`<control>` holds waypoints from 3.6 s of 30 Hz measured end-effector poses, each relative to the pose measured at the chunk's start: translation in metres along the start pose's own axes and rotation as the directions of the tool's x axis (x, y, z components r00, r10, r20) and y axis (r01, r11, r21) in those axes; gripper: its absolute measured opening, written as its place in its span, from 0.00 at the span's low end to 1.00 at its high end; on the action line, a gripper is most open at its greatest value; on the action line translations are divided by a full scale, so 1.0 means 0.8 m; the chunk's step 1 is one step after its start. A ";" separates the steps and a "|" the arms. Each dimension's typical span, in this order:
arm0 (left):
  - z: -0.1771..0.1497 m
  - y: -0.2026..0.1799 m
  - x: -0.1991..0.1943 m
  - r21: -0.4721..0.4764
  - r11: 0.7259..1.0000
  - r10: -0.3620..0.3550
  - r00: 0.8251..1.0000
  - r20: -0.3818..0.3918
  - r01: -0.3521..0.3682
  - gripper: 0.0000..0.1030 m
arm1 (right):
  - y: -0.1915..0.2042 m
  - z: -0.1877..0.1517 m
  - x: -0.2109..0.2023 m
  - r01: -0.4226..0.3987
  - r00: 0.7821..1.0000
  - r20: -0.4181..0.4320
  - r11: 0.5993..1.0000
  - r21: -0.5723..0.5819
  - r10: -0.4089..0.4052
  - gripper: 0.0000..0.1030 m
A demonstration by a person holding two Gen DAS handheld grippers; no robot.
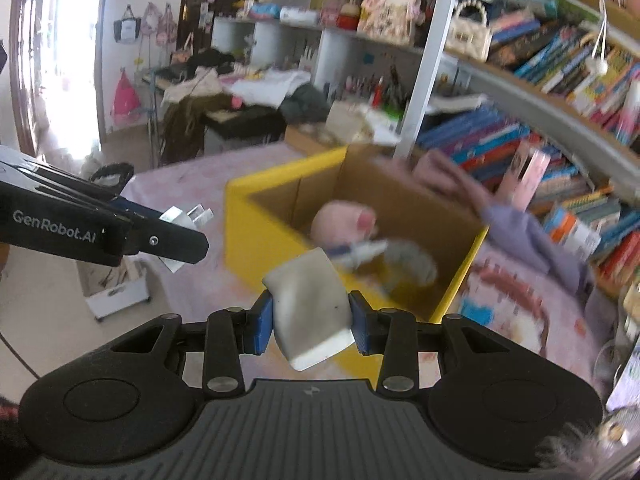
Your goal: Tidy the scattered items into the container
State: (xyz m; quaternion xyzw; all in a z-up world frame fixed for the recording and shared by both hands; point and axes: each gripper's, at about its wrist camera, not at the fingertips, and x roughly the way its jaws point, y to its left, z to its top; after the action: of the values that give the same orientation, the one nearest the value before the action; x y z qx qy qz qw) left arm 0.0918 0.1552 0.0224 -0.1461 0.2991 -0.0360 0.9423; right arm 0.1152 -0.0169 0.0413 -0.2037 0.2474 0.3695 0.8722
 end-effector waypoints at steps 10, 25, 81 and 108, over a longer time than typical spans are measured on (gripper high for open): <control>0.062 -0.019 0.083 0.067 0.998 0.016 1.000 0.007 -0.016 0.24 | -0.075 0.038 0.063 0.035 0.999 -0.014 0.999 0.004 -0.035 0.35; 0.065 -0.054 0.225 0.227 0.974 0.055 0.964 -0.258 0.006 0.24 | -0.172 0.074 0.207 -0.009 0.985 -0.174 1.000 -0.029 0.004 0.35; 0.046 -0.033 0.069 0.152 0.973 0.171 0.985 0.033 -0.174 0.78 | -0.131 0.076 0.086 0.140 0.989 0.014 0.977 0.163 -0.145 0.59; -0.069 -0.042 -0.027 0.243 0.935 0.262 0.965 0.020 -0.259 0.90 | -0.010 -0.067 -0.028 0.256 0.966 -0.103 0.937 0.237 -0.237 0.72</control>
State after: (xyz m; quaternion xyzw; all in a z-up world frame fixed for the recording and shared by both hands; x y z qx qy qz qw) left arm 0.0430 0.1127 0.0011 0.0116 0.3153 0.0518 0.9475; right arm 0.0928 -0.0628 0.0133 -0.1355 0.2958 0.2157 0.9207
